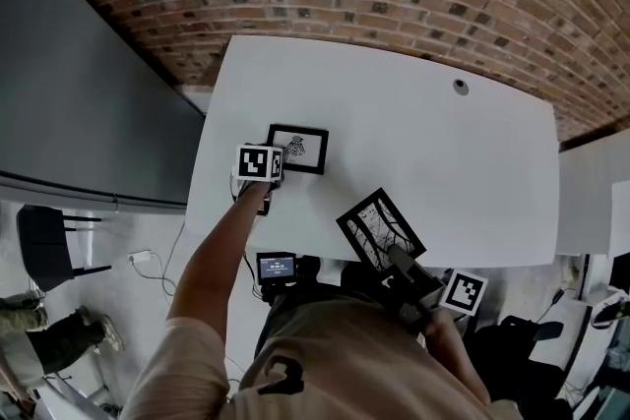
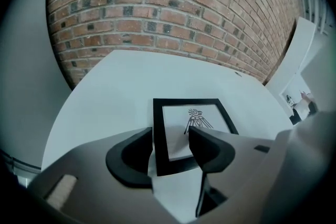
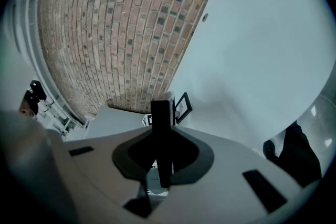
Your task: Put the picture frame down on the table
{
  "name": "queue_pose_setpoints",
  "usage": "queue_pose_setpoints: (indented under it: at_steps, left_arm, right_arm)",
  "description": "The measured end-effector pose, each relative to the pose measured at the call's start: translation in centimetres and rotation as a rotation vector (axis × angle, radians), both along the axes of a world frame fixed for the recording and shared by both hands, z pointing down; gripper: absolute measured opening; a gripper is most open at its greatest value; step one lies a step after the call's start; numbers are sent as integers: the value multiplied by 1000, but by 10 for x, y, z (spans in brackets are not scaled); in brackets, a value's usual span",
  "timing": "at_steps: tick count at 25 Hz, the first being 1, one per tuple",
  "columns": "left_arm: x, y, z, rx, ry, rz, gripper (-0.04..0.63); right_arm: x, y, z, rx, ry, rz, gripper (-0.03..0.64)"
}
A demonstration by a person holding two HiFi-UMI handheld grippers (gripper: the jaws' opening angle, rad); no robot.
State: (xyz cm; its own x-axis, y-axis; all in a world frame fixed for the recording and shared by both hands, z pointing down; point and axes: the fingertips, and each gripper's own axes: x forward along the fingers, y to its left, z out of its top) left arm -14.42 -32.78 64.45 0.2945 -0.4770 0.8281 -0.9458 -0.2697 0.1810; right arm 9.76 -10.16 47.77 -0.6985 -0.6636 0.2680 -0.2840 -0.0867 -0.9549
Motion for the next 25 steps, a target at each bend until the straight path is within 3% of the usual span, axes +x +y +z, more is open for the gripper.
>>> queue_pose_setpoints:
  at_steps: [4,10,16,22,25]
  left_arm:
    - [-4,-4,-18,80,3,-29,222]
    - [-12,15,-62,165,135,-23,227]
    - [-22,60,-96,228,184,9,222]
    - [-18,106,-121,229,351,-3,131]
    - [-17,125,-135,251,378,2,28]
  right_arm:
    - [1,6,0,1,-3,5,28]
    - [0,9,-2,13,-5,-3,28]
    - [-3,10,-2,16,-18,-3,28]
    - [-15,11,-5,28,-24,-25,28]
    - [-23,13,-7,37,-21,-38,28]
